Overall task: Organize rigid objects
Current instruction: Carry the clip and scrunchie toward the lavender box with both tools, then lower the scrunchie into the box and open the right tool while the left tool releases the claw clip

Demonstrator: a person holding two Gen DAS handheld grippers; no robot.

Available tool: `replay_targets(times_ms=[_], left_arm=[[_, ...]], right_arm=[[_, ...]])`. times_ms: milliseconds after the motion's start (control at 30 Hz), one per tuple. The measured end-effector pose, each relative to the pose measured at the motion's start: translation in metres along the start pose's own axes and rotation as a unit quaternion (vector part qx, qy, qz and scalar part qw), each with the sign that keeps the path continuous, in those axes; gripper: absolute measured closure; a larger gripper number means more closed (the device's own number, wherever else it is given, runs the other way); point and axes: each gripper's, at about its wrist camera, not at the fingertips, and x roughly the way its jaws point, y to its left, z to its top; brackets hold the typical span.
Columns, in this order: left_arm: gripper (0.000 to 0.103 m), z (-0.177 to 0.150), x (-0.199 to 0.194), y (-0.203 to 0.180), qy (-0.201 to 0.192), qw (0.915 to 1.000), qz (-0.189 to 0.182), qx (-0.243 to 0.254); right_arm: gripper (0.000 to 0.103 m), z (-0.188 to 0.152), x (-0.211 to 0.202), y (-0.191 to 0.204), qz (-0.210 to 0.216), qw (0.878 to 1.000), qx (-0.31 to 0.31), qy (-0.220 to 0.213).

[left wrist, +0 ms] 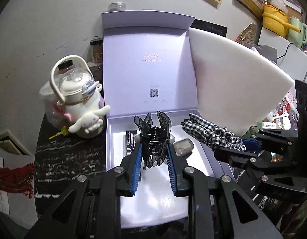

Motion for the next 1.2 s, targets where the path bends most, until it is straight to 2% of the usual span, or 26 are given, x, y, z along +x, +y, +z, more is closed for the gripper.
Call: replay_targets(times_ms=[433, 1000, 1200], left_arm=[[0.079, 0.027, 0.048, 0.01, 0.015, 0.9996, 0.021, 0.012], [0.079, 0.021, 0.115, 0.02, 0.072, 0.9972, 0.02, 0.012], [0.079, 0.017, 0.131, 0.022, 0.092, 0.9956, 0.016, 0.009]], right_arm=[[0.08, 0.033, 0.039, -0.027, -0.015, 1.0, -0.012, 0.007], [0.079, 0.028, 0.087, -0.046, -0.029, 0.998, -0.009, 0.048], [0.079, 0.025, 0.093, -0.045, -0.02, 0.998, -0.013, 0.058]])
